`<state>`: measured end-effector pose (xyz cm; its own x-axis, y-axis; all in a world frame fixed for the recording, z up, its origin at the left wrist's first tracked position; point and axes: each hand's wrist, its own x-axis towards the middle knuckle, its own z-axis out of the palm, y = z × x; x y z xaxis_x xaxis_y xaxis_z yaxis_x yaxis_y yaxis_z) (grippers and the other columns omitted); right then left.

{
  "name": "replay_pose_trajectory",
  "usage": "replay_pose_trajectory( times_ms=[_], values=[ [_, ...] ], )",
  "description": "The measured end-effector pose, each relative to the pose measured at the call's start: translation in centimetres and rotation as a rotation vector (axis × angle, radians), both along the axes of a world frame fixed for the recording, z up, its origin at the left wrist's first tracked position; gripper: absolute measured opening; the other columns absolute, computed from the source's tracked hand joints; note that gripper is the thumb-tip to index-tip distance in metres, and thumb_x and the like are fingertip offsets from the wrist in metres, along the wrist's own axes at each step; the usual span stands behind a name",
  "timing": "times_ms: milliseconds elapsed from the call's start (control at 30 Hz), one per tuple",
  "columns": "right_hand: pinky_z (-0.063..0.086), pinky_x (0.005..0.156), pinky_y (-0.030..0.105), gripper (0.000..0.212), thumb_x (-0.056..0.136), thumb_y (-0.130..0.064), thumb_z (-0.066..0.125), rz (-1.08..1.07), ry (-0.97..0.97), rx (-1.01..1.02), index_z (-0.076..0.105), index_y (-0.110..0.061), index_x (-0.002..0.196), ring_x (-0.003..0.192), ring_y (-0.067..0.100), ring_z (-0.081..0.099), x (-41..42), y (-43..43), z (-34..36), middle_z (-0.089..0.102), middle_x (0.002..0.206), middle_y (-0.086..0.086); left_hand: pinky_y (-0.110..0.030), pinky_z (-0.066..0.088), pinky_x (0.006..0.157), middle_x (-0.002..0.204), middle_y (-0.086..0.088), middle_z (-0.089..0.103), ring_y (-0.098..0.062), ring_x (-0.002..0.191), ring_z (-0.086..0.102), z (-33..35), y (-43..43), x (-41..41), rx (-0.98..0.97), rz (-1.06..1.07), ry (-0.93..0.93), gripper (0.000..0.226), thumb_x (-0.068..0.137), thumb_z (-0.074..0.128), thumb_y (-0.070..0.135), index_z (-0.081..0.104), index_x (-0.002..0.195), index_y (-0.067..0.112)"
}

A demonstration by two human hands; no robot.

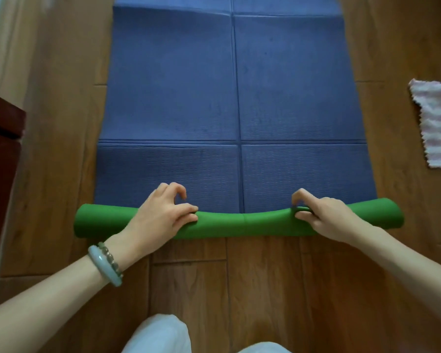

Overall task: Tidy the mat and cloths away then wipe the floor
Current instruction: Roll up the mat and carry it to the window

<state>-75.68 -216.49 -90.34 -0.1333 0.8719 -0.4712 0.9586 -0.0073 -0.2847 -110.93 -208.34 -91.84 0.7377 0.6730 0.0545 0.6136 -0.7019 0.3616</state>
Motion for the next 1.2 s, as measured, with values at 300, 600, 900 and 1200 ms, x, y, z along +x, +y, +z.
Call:
replay_pose_trajectory(
  times_ms=[300,600,900,1200],
  values=[
    [0.030,0.077,0.037,0.019,0.067,-0.015,0.081,-0.147,-0.015,0.161,0.068,-0.019,0.081,0.088,0.029,0.049,-0.5,1.2,-1.3,0.045,0.089,-0.002,-0.034,0.055,0.062,0.086,-0.009,0.069,-0.025,0.072,0.066,-0.4,-2.1,0.1,0.349,-0.115,0.110,0.052,0.096,0.043,0.050,0.072,0.089,0.008],
    [0.041,0.081,0.034,0.037,0.086,-0.016,0.042,-0.045,0.111,0.485,0.068,-0.006,0.110,0.087,0.023,0.057,-1.8,-0.8,-0.7,0.067,0.092,0.005,-0.028,0.044,0.047,0.069,0.007,0.067,-0.020,0.062,0.066,-0.2,3.8,1.4,0.009,-0.021,0.078,0.044,0.085,0.036,0.059,0.062,0.082,0.024],
    [0.047,0.074,0.033,0.046,0.083,-0.053,0.050,0.109,0.019,0.361,0.067,-0.023,0.113,0.083,0.022,0.063,-0.7,0.8,-1.2,0.068,0.094,-0.003,-0.037,0.046,0.062,0.092,-0.002,0.062,-0.026,0.073,0.061,-0.9,3.2,1.9,0.109,-0.076,0.073,0.036,0.098,0.034,0.044,0.058,0.095,0.018],
    [0.039,0.083,0.041,0.046,0.087,-0.049,0.042,0.065,-0.101,0.401,0.065,-0.021,0.116,0.095,0.029,0.054,-1.7,1.7,-0.6,0.061,0.105,0.008,-0.041,0.038,0.076,0.094,-0.016,0.062,-0.032,0.082,0.054,-2.4,1.9,2.7,0.392,-0.098,0.300,0.071,0.083,0.040,0.063,0.059,0.105,-0.002]
  ],
)
